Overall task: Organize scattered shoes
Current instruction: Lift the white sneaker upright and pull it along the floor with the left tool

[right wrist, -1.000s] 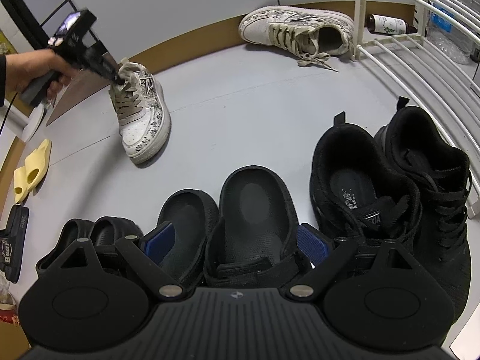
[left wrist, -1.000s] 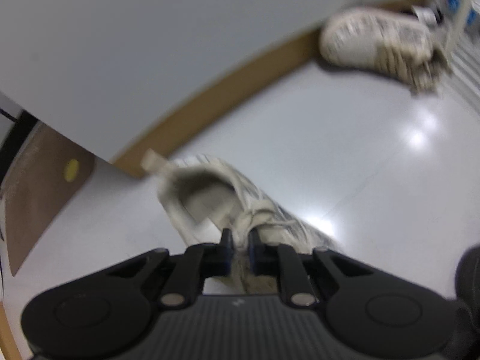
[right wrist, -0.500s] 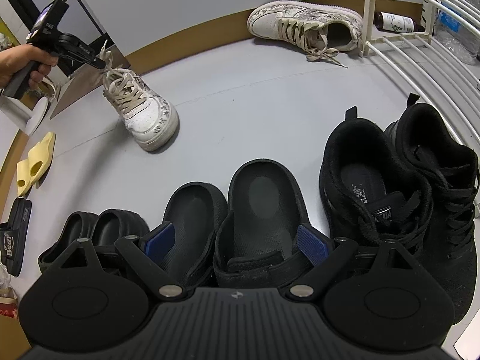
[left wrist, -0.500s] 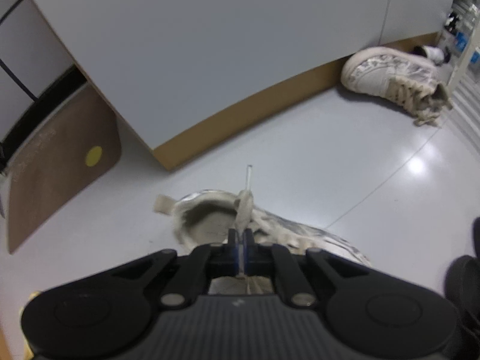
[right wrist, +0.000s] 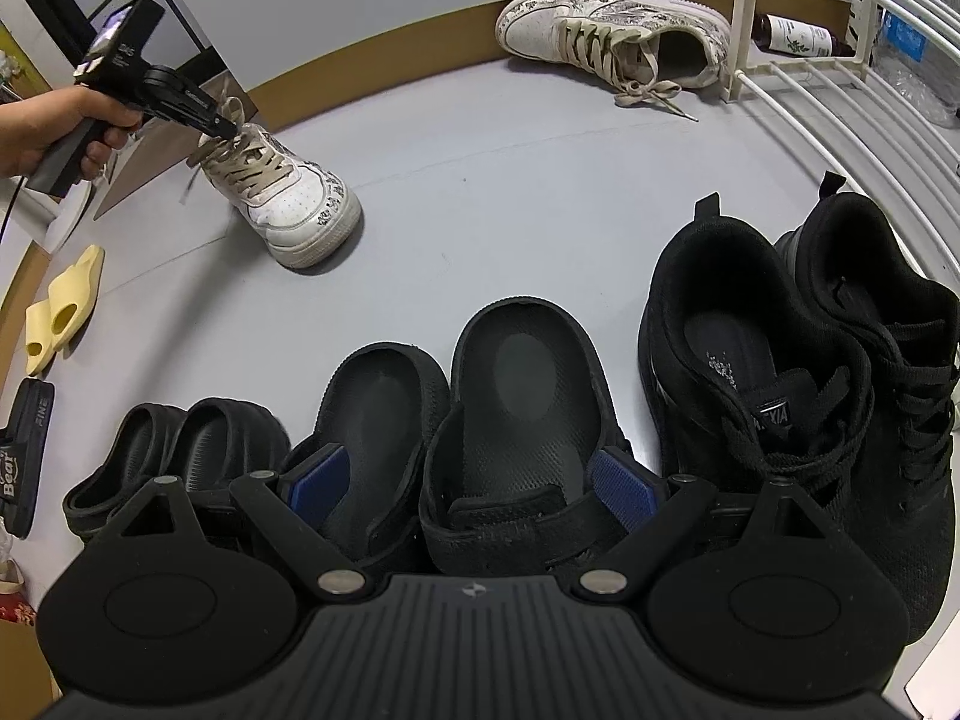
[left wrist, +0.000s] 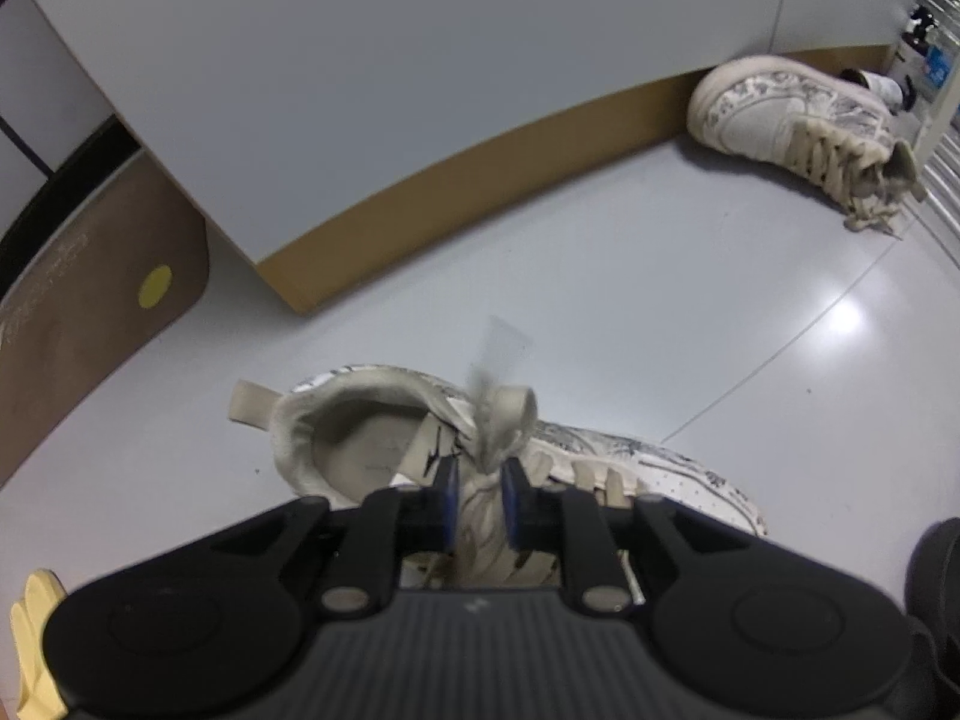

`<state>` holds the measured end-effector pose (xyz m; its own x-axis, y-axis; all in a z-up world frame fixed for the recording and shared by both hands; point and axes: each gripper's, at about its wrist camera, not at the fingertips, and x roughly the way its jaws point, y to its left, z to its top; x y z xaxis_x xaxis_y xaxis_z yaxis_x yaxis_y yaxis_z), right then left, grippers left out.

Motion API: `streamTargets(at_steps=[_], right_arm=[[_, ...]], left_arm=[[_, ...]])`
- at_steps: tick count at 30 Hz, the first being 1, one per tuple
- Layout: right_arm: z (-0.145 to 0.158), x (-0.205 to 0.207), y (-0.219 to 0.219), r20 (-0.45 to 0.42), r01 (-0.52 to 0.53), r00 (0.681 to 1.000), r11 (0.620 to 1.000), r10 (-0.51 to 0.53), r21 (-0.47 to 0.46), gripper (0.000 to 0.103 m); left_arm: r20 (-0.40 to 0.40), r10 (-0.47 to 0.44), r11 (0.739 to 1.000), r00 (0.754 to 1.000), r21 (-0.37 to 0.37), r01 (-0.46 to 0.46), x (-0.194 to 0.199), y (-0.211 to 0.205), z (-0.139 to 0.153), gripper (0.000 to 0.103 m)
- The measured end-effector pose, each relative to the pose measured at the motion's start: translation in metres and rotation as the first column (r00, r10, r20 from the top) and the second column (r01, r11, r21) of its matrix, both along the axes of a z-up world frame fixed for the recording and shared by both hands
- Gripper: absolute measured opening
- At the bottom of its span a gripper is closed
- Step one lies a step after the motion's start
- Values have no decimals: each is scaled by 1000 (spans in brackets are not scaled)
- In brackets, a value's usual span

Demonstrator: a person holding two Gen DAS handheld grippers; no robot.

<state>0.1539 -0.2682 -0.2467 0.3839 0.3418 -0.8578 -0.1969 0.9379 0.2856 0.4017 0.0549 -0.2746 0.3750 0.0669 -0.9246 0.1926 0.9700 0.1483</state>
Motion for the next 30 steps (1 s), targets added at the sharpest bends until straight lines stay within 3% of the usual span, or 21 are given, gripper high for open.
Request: streamTargets(at_steps=[4,6,7,8,9,10,11,13,17,21,24,30], right_arm=[[-1,-3,-1,-3,-2,1000,1000,2,-6,92],[-2,-3,-2,-4,-3,1000,1000,3,-5,92],[-2,-3,-1,-4,-5,1000,1000,5,-5,92],[-2,-3,-1,-4,-7,1000,1000,7,-4,92],[-2,-3,-1,-4,-8,1000,1000,8,-4,92],[-2,-3,0,-4,-10,1000,1000,10,-4,92],[-2,-3,0,-4,-12,1000,1000,12,-3,92],[-2,-3,0,-3,-17,1000,1000,17,-3,92],[-4,-4,-1,-8,-15,1000,1000,15,-7,92],[-4,-4,0,-10,-17,1000,1000,17,-4,92],[-4,-4,1,-11,-18,1000,1000,18,-2,92],[-5,-5,-1,-15,-22,1000,1000,22,-6,92]], left_arm=[[-3,5,1000,1000,-10,-5,4,1,-4,22],[-6,6,1000,1000,2,-6,4,0,-5,36],[-14,1,1000,1000,15,-1,4,-1,-6,55],[-19,-11,1000,1000,22,11,4,-2,-8,62],[-22,-22,999,1000,33,23,3,-3,-11,61],[-20,-20,999,1000,37,21,3,-3,-13,54],[-18,-15,999,1000,37,15,3,-3,-14,38],[-33,-2,999,999,-39,1,5,1,-14,19],[-44,-31,999,999,-29,30,5,-1,-10,13],[8,14,999,1000,-51,-13,3,10,12,11],[-10,16,997,1000,-69,-17,1,18,15,9],[56,74,983,996,-170,-64,-8,35,27,8]])
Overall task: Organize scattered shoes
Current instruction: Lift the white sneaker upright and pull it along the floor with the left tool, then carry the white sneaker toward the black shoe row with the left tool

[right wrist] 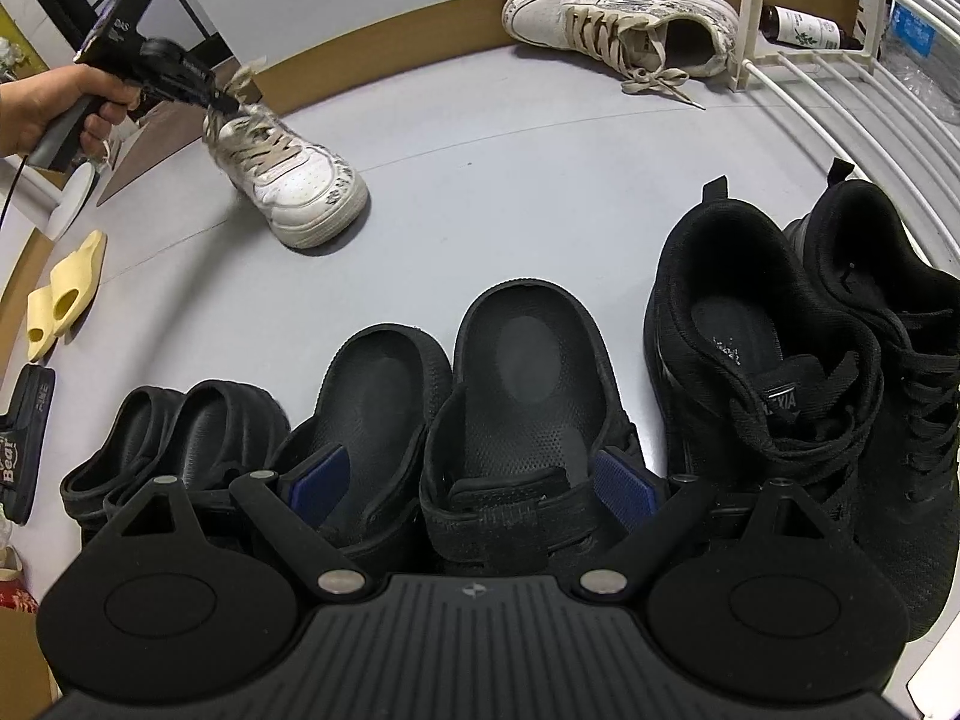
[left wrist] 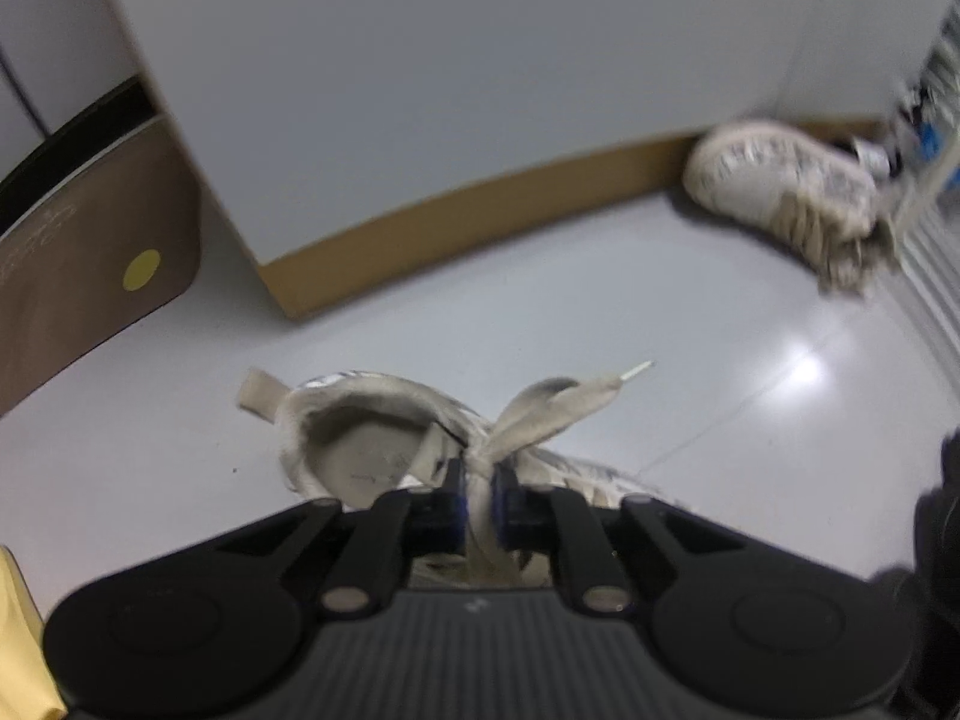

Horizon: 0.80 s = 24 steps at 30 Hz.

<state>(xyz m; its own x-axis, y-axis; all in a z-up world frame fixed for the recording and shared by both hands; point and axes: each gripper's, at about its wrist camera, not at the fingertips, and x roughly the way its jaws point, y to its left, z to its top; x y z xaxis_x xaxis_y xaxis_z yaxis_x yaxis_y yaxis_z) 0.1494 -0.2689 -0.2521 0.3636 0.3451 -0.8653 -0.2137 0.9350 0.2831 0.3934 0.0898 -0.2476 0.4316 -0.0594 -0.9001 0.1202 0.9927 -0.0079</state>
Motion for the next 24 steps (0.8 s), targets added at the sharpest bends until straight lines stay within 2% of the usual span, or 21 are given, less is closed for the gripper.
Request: streamTargets(at_steps=[8,14,19,24], right_arm=[[-2,1,2,-4,-5,1000,1000,5,-4,92],[-1,0,2,-2,-7,1000,1000,7,-3,92],[-2,0,3,-4,-6,1000,1000,6,-3,92],[-1,-3,5,0,-17,1000,1000,17,-4,92]], left_arm=[[46,69,996,997,-65,-66,-16,37,10,7],[35,105,991,994,-87,-101,-33,71,22,7],[25,145,986,989,-88,-143,-57,93,26,7],[10,194,974,981,-124,-191,-89,118,31,7]])
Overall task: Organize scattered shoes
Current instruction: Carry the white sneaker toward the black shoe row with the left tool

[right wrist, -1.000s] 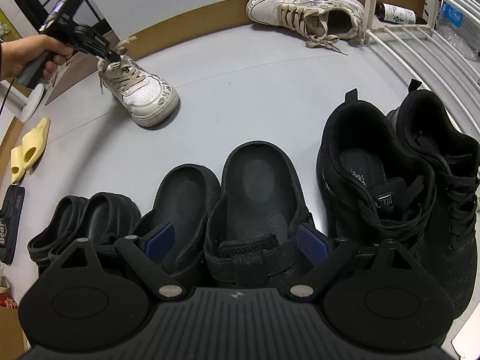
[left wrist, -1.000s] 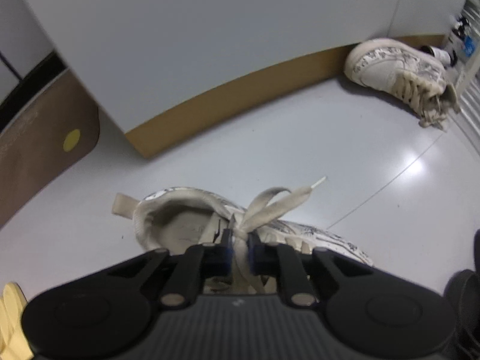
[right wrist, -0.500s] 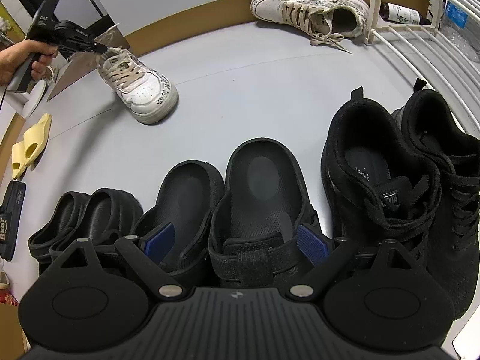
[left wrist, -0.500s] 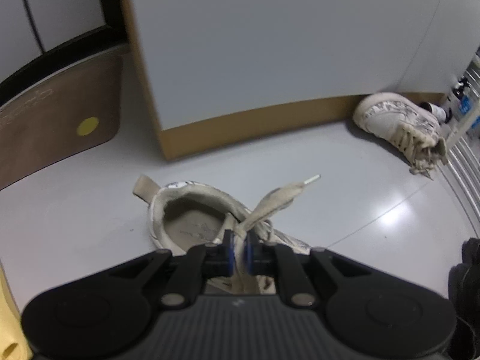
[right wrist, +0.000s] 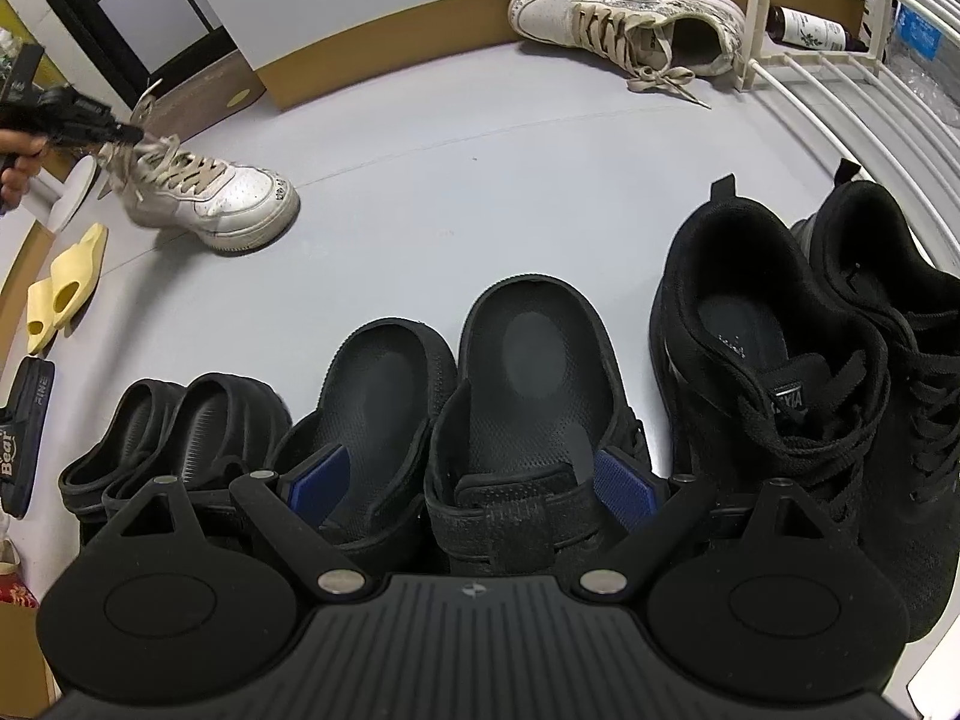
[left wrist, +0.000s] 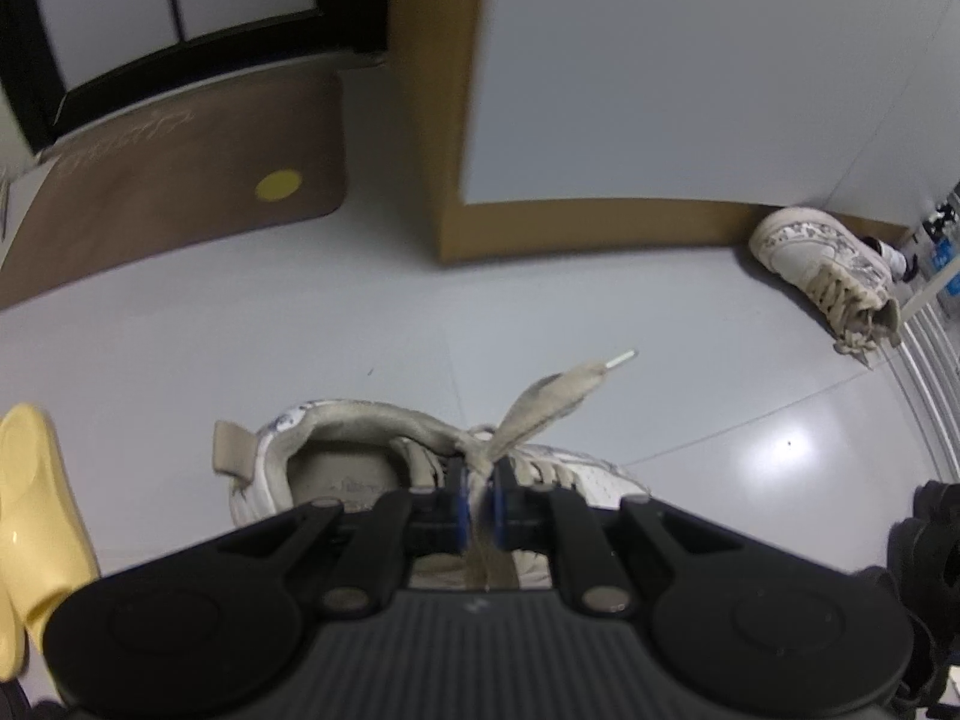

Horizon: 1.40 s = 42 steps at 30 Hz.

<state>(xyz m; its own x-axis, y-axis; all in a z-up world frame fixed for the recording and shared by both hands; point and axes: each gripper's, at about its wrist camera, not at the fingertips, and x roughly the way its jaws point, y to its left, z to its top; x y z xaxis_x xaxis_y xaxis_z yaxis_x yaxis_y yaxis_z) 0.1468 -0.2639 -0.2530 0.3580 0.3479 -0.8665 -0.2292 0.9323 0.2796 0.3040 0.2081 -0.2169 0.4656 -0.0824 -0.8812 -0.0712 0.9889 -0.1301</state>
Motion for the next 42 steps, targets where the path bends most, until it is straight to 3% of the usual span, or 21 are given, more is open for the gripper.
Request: streamTargets(at_steps=[13,31,33,41,42], right_arm=[[-2,-2,3,-7,-11,1000,1000,11,-3,92],[-7,-11,24,-24,-63,998,996,62,-55,92],[-5,-11,28,-21,-67,998,996,66,-64,92],[19,-17,45,28,-156,986,978,161,-139,92],[23,-18,50,16,-180,983,972,184,-153,92]], left_arm=[[16,182,981,983,-73,-181,-103,48,25,7],[54,430,898,901,-133,-420,-226,79,30,7],[70,485,866,872,-178,-467,-243,81,31,7],[75,509,848,857,-215,-485,-273,72,20,7],[87,530,837,844,-217,-503,-282,74,19,7]])
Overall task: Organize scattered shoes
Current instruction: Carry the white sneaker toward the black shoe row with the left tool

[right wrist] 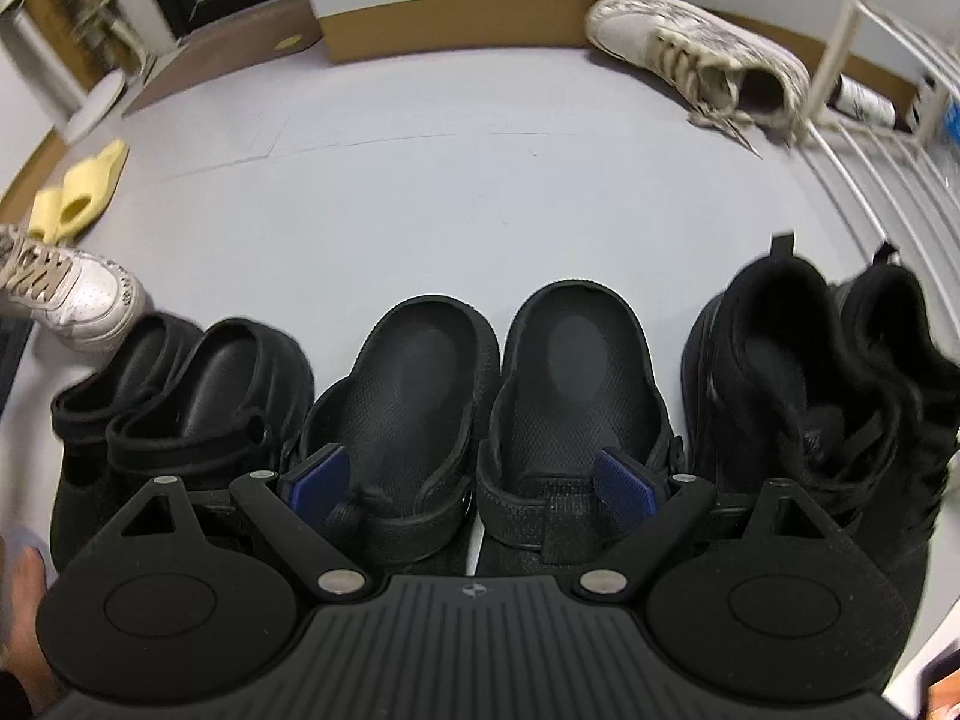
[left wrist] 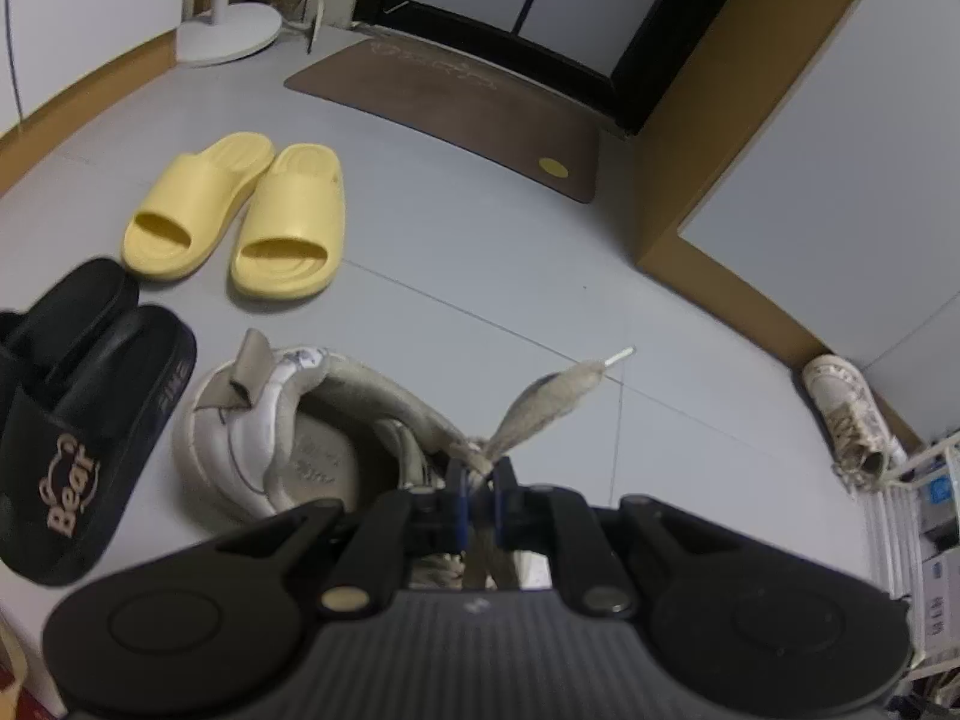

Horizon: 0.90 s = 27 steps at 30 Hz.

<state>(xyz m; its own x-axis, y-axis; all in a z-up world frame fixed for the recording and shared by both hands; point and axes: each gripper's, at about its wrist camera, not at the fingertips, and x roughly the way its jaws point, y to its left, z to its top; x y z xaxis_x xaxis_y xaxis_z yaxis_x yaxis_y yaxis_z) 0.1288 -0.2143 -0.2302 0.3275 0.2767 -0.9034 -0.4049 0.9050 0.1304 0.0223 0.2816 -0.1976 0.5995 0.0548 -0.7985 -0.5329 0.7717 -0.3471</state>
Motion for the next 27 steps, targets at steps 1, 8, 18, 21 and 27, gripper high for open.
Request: streamTargets(at_steps=[1,8,18,21,27], right_arm=[[6,-1,6,-8,-33,999,999,33,-25,92],[67,-14,60,8,-288,956,942,294,-170,92],[134,-36,184,21,-473,879,876,476,-95,92],[139,-48,211,104,-463,875,879,473,-112,96],[102,-77,261,199,-450,875,893,442,-6,97]], left_arm=[[9,17,1000,1000,-1,-17,-7,1,0,7],[49,79,993,996,-94,-74,-50,3,-16,7],[26,205,953,978,-233,-193,-83,32,-59,11],[37,228,951,973,-220,-215,-93,36,-65,17],[29,276,952,961,-148,-269,-110,31,-61,68]])
